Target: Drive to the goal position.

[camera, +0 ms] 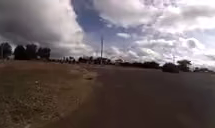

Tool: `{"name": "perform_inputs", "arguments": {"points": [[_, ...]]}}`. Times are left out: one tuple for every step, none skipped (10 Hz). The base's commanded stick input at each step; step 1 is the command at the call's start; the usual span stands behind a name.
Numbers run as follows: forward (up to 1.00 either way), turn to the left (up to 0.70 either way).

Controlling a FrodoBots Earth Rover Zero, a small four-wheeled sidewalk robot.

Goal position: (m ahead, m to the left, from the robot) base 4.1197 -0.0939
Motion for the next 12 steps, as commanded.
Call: {"name": "perform_inputs", "arguments": {"points": [[0.73,0.00],[0.73,0.00],[0.73,0.00],[0.73,-0.06],[0.73,-0.09],[0.73,-0.04],[0.73,0.00],[0.73,0.00],[0.73,0.00],[0.73,0.00],[0.73,0.00],[0.73,0.00]]}}
